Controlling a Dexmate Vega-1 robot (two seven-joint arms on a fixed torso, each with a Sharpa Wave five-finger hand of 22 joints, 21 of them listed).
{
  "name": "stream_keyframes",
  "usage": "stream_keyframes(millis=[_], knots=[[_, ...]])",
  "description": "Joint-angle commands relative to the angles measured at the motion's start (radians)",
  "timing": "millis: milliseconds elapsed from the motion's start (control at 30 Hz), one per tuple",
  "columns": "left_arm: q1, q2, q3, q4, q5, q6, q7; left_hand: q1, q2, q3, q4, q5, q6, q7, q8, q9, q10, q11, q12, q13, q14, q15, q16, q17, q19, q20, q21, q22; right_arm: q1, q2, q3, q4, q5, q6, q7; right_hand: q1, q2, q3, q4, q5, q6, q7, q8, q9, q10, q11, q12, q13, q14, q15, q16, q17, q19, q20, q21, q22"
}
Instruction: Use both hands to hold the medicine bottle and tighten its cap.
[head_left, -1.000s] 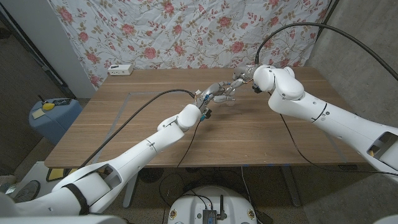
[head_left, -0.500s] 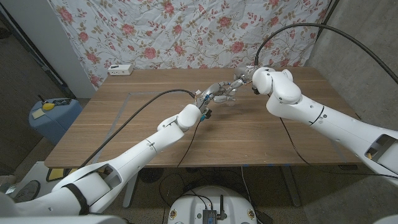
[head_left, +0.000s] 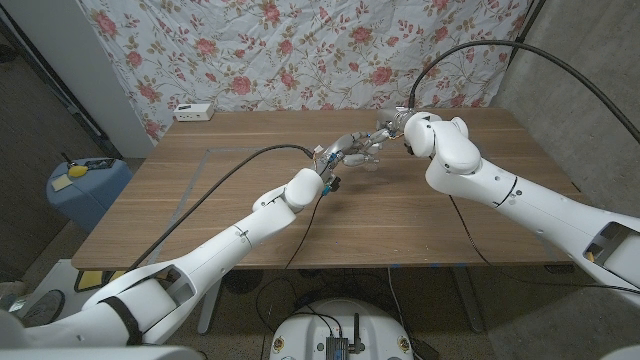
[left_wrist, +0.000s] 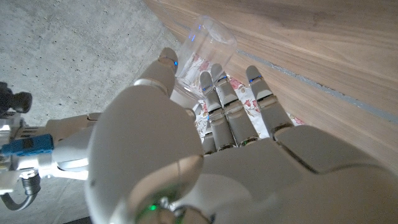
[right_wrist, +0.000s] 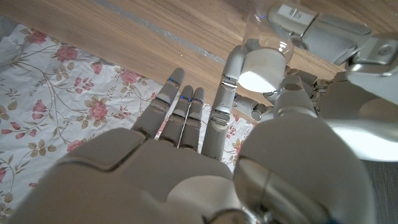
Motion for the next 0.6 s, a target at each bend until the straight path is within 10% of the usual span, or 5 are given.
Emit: stream_keyframes(millis=[33, 600], knots=[[0.01, 0.004, -0.003, -0.015, 0.004, 0.008, 0.009, 0.004, 0.01, 0.039, 0.034, 0.003, 0.002, -0.011, -0.002, 0.001, 0.113, -0.114, 0.004, 0.002, 0.005, -0.054, 0.008, 0.005, -0.003, -0.005, 0.002, 0.002, -0.031, 0.016, 0.008, 0.006, -0.037, -0.011, -0.045, 0.001, 0.0, -0.008, -0.005, 0.008, 0.074, -0.036, 0.015, 0.0, 0.035, -0.004, 0.008, 0.0, 0.023, -0.039, 0.007, 0.002, 0.02, -0.007, 0.006, 0.002], [0.01, 0.002, -0.003, -0.011, 0.004, 0.005, 0.009, 0.004, 0.01, 0.037, 0.033, 0.003, 0.001, -0.015, -0.002, 0.001, 0.113, -0.114, 0.005, 0.002, -0.001, -0.051, 0.007, 0.005, -0.005, -0.006, 0.002, 0.002, -0.034, 0.015, 0.015, -0.003, -0.069, -0.016, -0.007, -0.069, -0.028, -0.043, 0.011, 0.003, 0.081, -0.037, -0.009, -0.005, 0.043, -0.003, -0.012, -0.002, 0.022, -0.039, -0.006, 0.002, 0.016, -0.008, -0.005, 0.003]])
